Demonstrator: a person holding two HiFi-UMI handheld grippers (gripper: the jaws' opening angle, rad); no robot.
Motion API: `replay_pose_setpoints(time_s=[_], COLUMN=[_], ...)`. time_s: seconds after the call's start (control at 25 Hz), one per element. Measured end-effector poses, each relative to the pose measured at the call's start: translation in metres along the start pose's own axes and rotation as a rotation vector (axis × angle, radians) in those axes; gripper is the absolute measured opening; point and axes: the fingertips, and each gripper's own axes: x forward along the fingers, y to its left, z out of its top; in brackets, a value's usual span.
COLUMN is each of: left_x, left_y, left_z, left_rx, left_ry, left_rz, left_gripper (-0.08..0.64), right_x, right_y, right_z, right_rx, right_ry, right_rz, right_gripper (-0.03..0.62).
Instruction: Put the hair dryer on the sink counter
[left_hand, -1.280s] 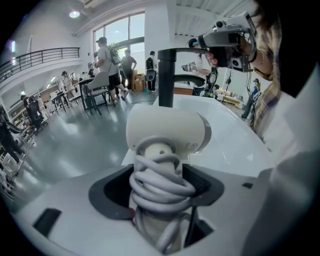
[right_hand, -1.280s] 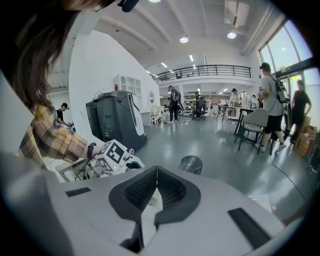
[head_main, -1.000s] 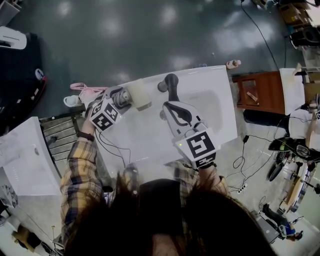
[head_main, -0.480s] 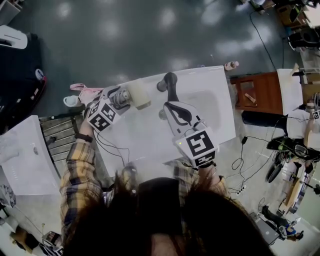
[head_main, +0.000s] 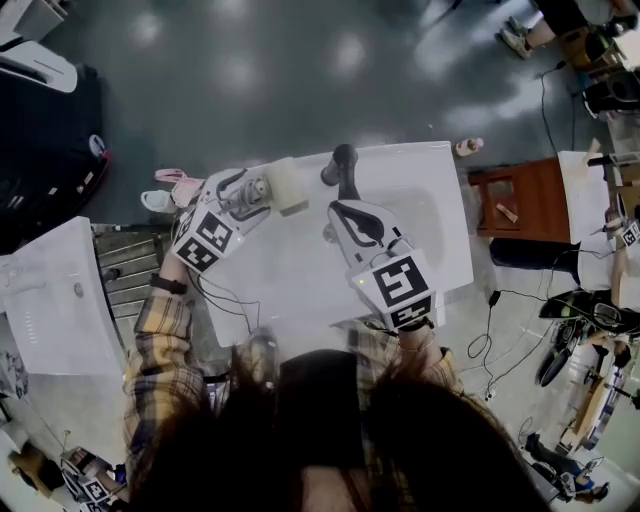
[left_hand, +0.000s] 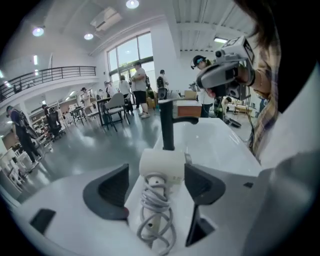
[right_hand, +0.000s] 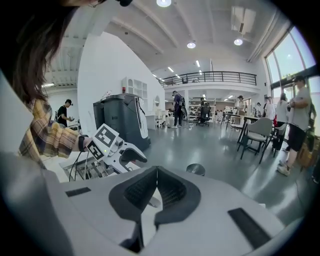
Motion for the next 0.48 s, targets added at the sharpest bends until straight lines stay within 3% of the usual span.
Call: replay_pose_setpoints(time_s=[0.48], left_x=[-0.077], left_y=[-0.013], left_z=[0.106], left_rx=[-0.055], left_ry=[-0.266], left_rz=[0.191], left_gripper=[0.322], right_x=[-0.023], right_y=[0.014], right_z=[0.046], right_rx=[-0.080], right_ry=[-0.140], right_rz=[0.063], right_gripper=[0.015])
